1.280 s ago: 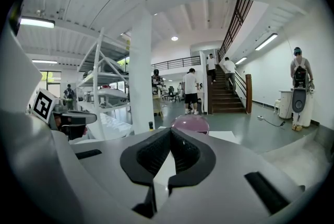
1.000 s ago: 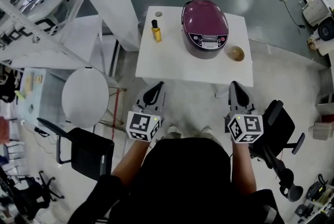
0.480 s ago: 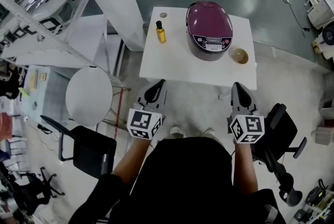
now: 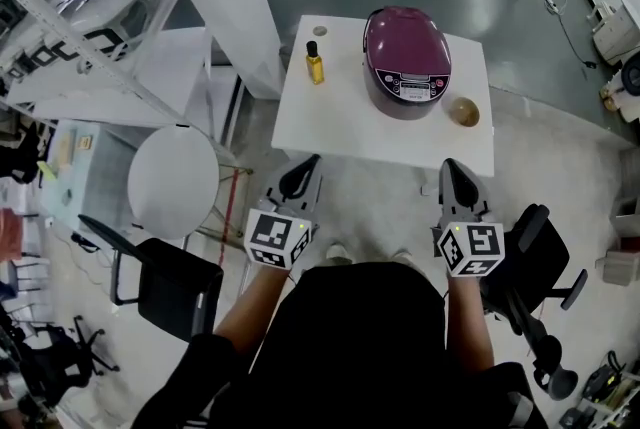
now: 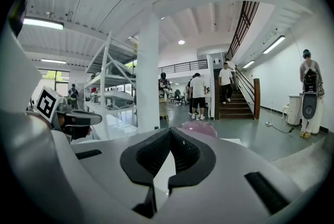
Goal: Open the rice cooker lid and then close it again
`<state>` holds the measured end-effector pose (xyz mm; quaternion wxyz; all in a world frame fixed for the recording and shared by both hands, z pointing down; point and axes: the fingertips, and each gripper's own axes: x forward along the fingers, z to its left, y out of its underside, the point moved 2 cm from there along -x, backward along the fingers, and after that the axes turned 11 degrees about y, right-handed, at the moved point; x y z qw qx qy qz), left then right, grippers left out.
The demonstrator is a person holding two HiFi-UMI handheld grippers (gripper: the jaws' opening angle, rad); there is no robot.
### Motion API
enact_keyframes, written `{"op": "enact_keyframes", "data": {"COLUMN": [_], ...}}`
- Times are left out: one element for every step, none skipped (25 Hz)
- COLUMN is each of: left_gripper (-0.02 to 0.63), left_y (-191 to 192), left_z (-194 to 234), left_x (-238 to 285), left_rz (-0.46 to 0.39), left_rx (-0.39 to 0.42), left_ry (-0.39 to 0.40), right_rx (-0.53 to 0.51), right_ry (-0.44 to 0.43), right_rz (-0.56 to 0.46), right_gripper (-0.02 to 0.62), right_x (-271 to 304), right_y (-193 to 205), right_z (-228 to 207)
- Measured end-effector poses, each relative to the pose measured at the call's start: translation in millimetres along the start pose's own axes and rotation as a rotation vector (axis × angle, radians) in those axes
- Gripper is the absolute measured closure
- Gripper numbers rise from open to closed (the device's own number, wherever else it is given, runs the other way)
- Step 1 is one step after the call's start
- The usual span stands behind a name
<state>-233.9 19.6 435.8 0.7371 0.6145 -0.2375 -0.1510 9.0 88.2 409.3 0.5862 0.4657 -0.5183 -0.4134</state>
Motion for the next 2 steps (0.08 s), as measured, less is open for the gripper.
{"op": "enact_keyframes", "data": {"left_gripper": [0.603,0.603], "left_y": [0.5,1.0], "left_z": [-1.2,-2.2], "left_x": [-1.3,-2.6], "left_rz": [-0.001,-0.001], "left_rx": [0.003,0.005], "left_ry": [0.003,0.006], "right_rx": [-0.001,-0.001], "right_ry": [-0.001,-0.003], "right_rz": [-0.001,-0.002], "right_gripper": [0.597,0.597], "right_x": [-1.1,-2.2], "right_y": [0.2,0.4], "right_z": [1.0,2.0]}}
